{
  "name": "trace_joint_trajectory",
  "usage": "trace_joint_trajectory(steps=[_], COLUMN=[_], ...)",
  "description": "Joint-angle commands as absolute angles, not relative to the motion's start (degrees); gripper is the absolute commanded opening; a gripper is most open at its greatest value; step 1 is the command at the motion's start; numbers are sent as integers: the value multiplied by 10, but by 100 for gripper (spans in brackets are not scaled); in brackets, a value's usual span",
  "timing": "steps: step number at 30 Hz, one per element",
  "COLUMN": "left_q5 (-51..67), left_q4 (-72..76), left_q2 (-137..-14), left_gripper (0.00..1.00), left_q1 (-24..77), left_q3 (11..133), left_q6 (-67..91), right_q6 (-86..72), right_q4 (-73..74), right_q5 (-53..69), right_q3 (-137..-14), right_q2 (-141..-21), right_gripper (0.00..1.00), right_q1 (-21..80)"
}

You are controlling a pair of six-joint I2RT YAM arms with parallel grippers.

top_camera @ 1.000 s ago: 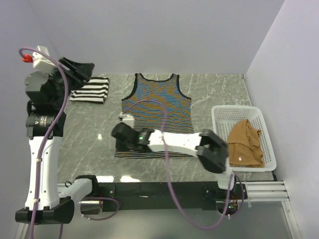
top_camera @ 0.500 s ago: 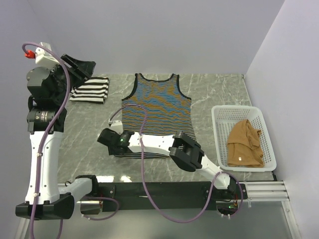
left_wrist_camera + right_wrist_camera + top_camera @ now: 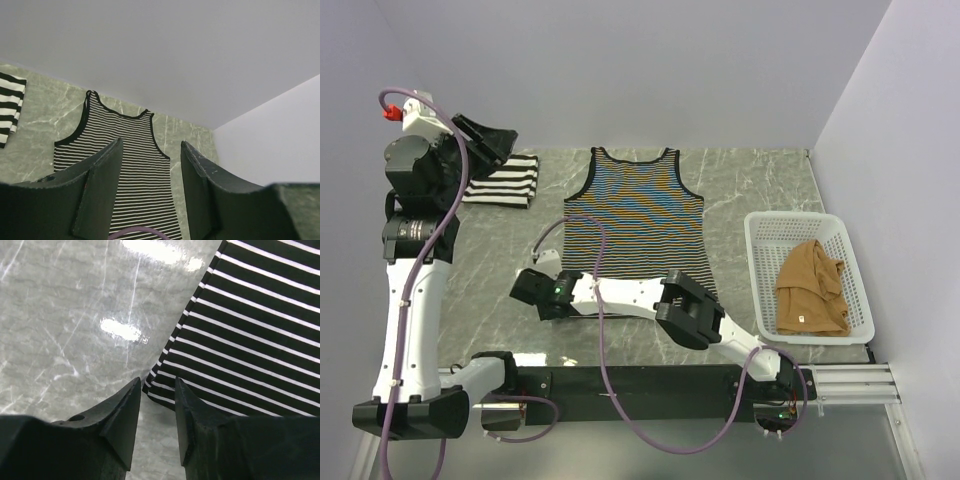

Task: Fold and stack the tank tops
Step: Fold the tank top

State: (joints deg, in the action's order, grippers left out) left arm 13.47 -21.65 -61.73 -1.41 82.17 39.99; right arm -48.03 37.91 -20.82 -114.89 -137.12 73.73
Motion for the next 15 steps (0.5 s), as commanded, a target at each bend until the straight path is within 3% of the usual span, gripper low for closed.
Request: trace_joint_trajectory(steps=[1,5,8,9,11,15], left_q5=[147,145,135,132,123,105], left_q4=[-187,-185,-185,-185,-183,-184], left_q2=[-620,-622,-623,-625,-629,-648], left_gripper=[55,54,54,54,53,51], left_q1=[-17,-18,-18,-19,-20,-21], left_q3=[813,805,796,793,782,755], left_q6=[394,393,391,391,392,401], right_q6=[-465,-455,-452,-452,-452,-443], right_q4=[390,410,409,407,396,311], right_q5=[-227,-223,-216,-208,-201,-163], right_q3=[-1161,-1180,-1169,-1163,-1126,-979], right_q2=[-1395,-1415,-1416,-1413,-1391,-1294], right_gripper=[39,35,22,11,0,0], right_q1=[744,744,745,745,744,745])
